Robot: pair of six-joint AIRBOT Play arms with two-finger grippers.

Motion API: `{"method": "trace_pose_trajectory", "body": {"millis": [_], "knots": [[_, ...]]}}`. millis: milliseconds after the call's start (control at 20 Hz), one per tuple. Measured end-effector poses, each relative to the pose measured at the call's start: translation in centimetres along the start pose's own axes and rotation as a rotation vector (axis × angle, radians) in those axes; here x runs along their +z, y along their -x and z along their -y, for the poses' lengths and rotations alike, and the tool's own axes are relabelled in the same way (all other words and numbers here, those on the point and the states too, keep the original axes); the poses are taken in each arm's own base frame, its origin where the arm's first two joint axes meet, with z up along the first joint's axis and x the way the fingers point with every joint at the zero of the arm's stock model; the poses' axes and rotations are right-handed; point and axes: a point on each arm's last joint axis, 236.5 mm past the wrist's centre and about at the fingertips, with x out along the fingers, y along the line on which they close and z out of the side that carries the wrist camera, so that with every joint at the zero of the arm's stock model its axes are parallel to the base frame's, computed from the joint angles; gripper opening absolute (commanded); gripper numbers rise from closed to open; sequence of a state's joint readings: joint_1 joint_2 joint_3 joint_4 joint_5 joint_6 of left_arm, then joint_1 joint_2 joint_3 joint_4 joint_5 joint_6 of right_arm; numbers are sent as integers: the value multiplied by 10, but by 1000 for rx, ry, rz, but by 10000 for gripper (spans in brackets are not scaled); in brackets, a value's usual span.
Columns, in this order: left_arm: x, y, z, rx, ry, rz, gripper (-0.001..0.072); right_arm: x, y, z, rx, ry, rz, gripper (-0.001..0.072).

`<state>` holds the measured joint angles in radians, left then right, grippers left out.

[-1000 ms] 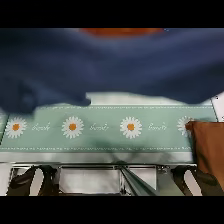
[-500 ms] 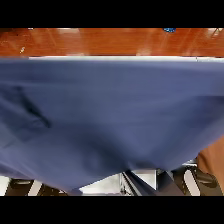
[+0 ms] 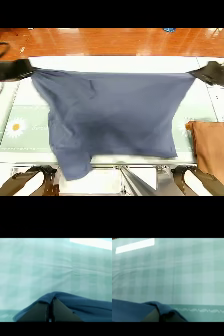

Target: Fold the shirts.

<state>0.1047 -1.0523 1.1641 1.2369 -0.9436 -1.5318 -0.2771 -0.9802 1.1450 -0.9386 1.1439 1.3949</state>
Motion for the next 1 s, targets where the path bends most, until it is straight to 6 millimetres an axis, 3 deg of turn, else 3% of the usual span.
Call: {"method": "trace_pose_trajectory", "body": {"millis": [100, 250, 350, 450, 550, 650, 850, 1000], "knots": [[7, -59, -9, -16, 51, -58, 23, 16, -49, 18, 45, -67, -26, 22], [7, -132, -13, -64, 125, -168, 23, 35, -114, 45, 92, -170, -59, 22], [-4, -168, -9, -109, 166, -267, 23, 41, -146, 60, 110, -231, -85, 22], [-21, -189, -5, -141, 182, -361, 23, 39, -168, 71, 119, -273, -116, 22], [-33, -197, -2, -165, 183, -421, 23, 36, -179, 76, 125, -295, -140, 22], [-37, -193, -1, -185, 181, -461, 23, 31, -181, 78, 133, -307, -171, 23], [-34, -158, -11, -202, 128, -509, 23, 14, -166, 79, 143, -285, -266, 22], [-63, -134, -23, -169, 97, -610, 23, -20, -154, 89, 87, -245, -408, 22]]}}
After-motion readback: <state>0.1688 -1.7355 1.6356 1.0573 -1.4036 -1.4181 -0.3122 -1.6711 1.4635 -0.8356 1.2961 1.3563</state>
